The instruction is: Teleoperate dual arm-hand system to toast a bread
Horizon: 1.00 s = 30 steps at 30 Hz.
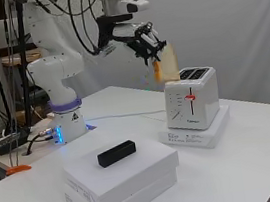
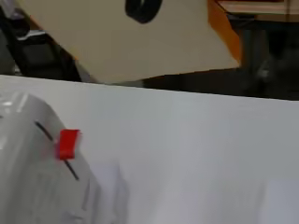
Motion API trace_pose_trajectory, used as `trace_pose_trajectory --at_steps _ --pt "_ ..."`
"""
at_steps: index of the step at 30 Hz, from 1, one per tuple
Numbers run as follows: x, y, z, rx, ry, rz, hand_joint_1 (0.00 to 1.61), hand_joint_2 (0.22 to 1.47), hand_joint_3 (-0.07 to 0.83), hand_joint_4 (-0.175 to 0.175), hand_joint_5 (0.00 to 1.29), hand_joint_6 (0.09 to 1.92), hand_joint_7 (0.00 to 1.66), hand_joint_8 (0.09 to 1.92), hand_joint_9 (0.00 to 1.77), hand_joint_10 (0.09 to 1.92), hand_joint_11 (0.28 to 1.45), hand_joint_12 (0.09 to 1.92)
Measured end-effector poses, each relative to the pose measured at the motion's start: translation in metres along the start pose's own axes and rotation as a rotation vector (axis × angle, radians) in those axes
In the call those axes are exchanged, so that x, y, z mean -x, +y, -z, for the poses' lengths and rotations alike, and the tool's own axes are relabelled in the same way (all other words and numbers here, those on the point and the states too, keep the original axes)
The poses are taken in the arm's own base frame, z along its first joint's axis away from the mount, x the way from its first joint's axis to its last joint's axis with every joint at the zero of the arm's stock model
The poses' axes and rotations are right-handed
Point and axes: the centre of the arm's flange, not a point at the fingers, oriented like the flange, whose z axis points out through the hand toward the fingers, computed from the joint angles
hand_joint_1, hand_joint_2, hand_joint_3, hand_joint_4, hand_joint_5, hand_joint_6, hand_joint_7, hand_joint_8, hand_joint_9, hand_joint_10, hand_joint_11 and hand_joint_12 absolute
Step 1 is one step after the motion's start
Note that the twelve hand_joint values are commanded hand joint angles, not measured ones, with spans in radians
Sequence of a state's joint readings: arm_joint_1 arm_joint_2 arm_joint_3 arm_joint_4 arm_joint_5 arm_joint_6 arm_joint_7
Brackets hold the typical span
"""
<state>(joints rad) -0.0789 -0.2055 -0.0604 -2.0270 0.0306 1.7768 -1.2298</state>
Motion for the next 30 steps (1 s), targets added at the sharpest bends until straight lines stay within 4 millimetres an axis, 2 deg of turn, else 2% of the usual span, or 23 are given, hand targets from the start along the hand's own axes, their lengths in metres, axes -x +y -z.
trace_pose_trajectory --at_steps 3,7,8,11,13,16,19,21,22,23,24,25,27,30 --pt "-0.051 -0.022 -0.008 -0.070 0.137 0.072 1.21 1.20 0.001 -0.153 0.67 1.32 0.99 1.11 1.39 0.09 0.74 0.30" --pt "-0.118 -0.056 -0.033 -0.206 0.258 0.145 1.21 1.21 0.001 -0.163 0.64 1.35 0.97 1.14 1.36 0.09 0.75 0.24" --pt "-0.129 -0.062 -0.038 -0.242 0.259 0.156 1.21 1.22 0.001 -0.165 0.62 1.38 0.96 1.16 1.35 0.09 0.76 0.22" --pt "-0.153 -0.075 -0.043 -0.296 0.234 0.187 1.20 1.23 0.001 -0.163 0.60 1.42 0.93 1.19 1.32 0.09 0.76 0.18" --pt "-0.175 -0.082 -0.043 -0.295 0.215 0.217 1.20 1.24 0.001 -0.163 0.59 1.42 0.93 1.20 1.32 0.09 0.76 0.17" --pt "-0.204 -0.090 -0.059 -0.311 0.172 0.256 1.20 1.23 -0.001 -0.170 0.60 1.40 0.94 1.20 1.34 0.09 0.77 0.15" --pt "-0.223 -0.100 -0.078 -0.334 0.133 0.283 1.21 1.22 -0.001 -0.170 0.63 1.37 0.97 1.14 1.35 0.09 0.78 0.13" --pt "-0.230 -0.105 -0.082 -0.346 0.130 0.300 1.22 1.21 -0.001 -0.172 0.64 1.37 0.99 1.07 1.34 0.09 0.78 0.11" --pt "-0.231 -0.106 -0.081 -0.346 0.130 0.305 0.85 1.16 -0.008 -0.149 0.48 0.96 0.81 0.78 1.12 0.09 0.67 0.09" --pt "-0.232 -0.106 -0.081 -0.346 0.129 0.307 0.49 1.06 -0.017 -0.124 0.28 0.56 0.54 0.47 0.78 0.09 0.54 0.09" --pt "-0.231 -0.105 -0.080 -0.345 0.129 0.305 0.25 0.97 -0.019 -0.106 0.15 0.29 0.33 0.25 0.51 0.09 0.45 0.09" --pt "-0.229 -0.102 -0.079 -0.346 0.125 0.301 0.12 0.93 -0.016 -0.094 0.08 0.15 0.21 0.13 0.35 0.09 0.39 0.09" --pt "-0.221 -0.093 -0.075 -0.342 0.124 0.284 0.03 0.92 -0.005 -0.079 0.06 0.09 0.14 0.09 0.24 0.09 0.34 0.09" --pt "-0.199 -0.072 -0.070 -0.333 0.135 0.242 0.00 0.94 0.006 -0.053 0.12 0.09 0.17 0.09 0.25 0.09 0.33 0.09"
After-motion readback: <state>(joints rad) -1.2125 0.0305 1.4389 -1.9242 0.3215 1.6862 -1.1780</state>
